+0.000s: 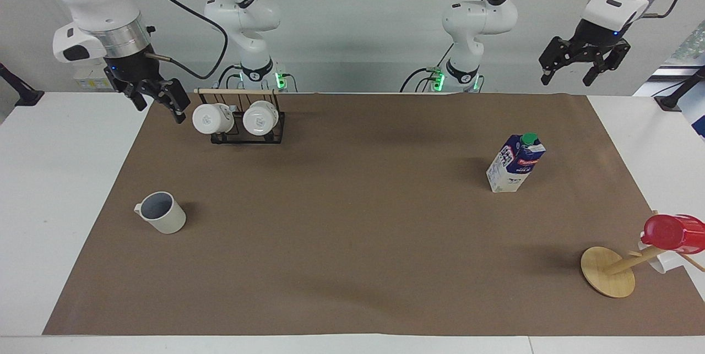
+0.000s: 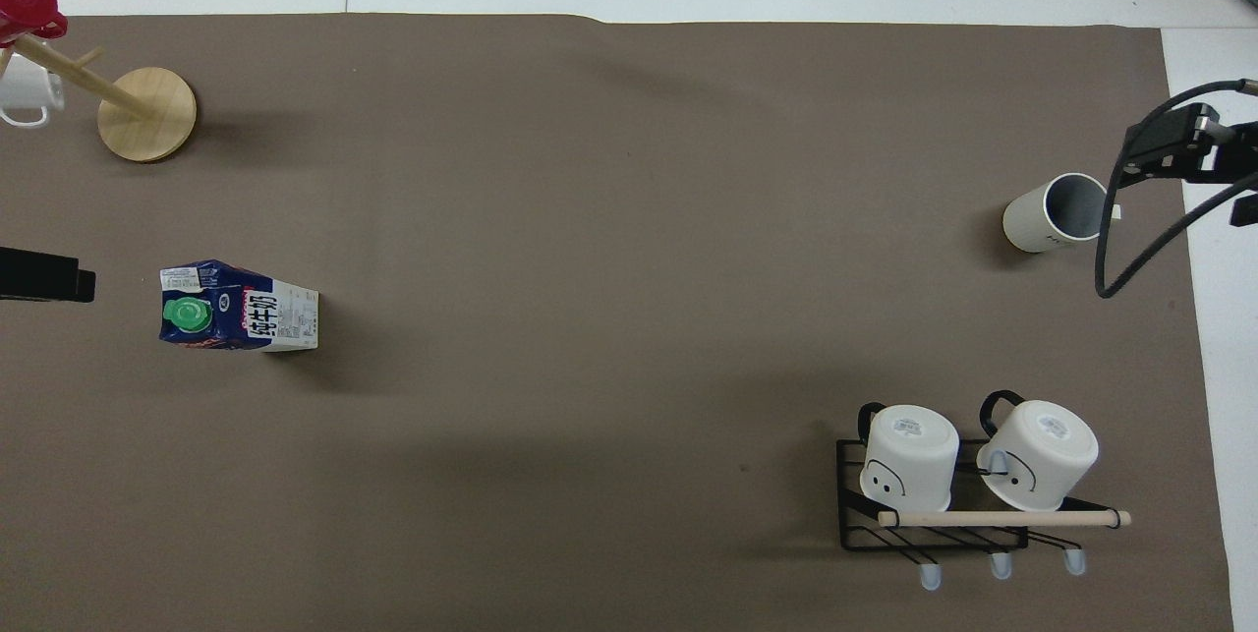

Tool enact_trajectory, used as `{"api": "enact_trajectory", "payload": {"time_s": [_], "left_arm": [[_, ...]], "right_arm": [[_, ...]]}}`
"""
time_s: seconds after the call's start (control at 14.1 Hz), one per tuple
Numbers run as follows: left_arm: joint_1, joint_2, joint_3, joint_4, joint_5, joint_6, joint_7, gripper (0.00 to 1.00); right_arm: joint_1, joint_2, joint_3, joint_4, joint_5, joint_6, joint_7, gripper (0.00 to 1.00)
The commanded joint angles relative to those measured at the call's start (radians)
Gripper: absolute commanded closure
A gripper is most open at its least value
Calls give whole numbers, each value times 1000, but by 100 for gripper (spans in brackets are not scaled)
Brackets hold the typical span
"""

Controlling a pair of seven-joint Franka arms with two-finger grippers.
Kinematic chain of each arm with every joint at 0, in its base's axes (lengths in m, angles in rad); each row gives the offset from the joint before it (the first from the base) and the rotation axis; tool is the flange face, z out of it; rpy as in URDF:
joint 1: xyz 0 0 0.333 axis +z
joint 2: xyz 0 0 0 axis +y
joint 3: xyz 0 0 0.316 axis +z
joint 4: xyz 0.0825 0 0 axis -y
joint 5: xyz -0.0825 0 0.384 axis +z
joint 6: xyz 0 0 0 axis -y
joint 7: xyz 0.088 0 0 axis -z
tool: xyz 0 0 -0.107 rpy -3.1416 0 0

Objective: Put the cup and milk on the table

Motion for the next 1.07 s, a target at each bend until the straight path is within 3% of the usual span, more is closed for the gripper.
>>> {"api": "enact_trajectory", "payload": {"time_s": [0.0,0.71,0.99], "left_arm": [[-1,-1,1,13,-4,-19,-7,0],[1,-1,1,13,-4,-19,-7,0],[1,-1,1,13,-4,-19,-7,0]], "right_arm": [[4,-5,-15,-4,21,-2,-12,0],[-6,-5,-15,-7,20,4,-19,0],[-34,-7,-15,-29,18,82,-21,0]]}}
